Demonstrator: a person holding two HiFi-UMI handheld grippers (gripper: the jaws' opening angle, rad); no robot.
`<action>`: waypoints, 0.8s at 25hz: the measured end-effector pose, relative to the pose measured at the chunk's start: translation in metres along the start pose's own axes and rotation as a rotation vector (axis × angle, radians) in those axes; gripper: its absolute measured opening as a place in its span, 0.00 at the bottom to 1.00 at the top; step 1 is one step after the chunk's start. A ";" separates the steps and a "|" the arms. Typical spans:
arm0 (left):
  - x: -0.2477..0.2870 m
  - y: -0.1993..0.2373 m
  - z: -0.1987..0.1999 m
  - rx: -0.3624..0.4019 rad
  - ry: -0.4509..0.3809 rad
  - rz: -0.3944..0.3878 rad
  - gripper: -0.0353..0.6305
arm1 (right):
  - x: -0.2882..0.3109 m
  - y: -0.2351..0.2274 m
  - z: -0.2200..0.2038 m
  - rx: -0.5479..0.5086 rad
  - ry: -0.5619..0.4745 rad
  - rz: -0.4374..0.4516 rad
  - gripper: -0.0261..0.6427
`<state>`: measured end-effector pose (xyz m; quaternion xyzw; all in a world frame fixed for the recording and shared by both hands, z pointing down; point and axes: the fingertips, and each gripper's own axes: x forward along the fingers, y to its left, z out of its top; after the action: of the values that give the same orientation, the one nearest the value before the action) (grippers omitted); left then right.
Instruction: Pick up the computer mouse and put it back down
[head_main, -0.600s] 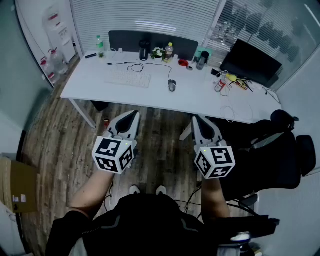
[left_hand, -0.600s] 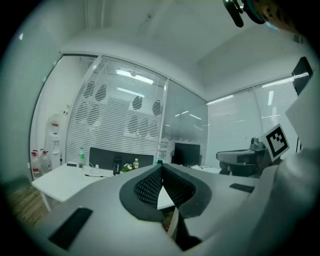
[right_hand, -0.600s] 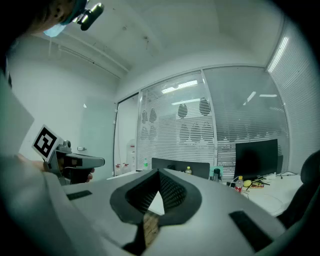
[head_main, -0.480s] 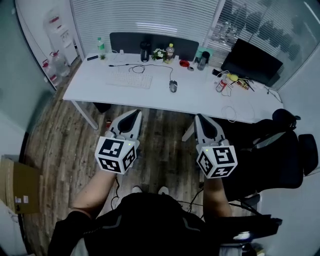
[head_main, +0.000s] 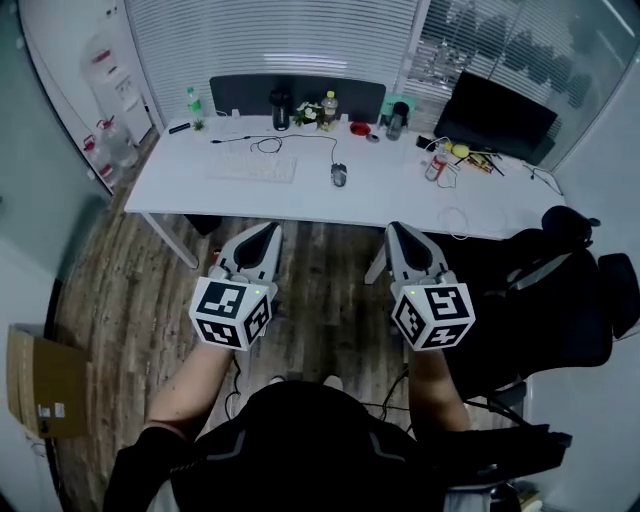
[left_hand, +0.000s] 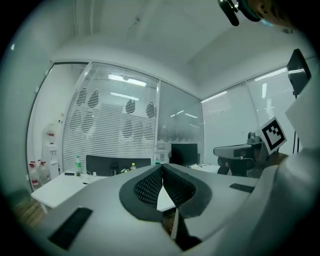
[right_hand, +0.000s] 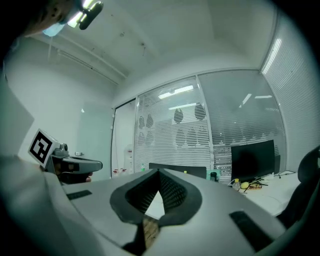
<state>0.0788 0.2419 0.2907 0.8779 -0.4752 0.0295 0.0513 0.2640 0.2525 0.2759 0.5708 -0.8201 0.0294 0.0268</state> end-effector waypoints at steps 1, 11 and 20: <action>0.001 -0.001 0.000 0.003 0.000 0.000 0.10 | -0.001 0.000 -0.001 0.002 0.001 0.002 0.03; 0.005 -0.012 -0.003 -0.002 -0.014 -0.005 0.10 | -0.006 -0.001 -0.003 -0.002 0.012 0.011 0.03; 0.007 -0.010 -0.010 0.019 0.022 -0.038 0.26 | -0.001 -0.003 -0.002 -0.005 0.006 0.008 0.15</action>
<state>0.0905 0.2427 0.3005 0.8868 -0.4575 0.0429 0.0489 0.2667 0.2523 0.2779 0.5672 -0.8225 0.0291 0.0307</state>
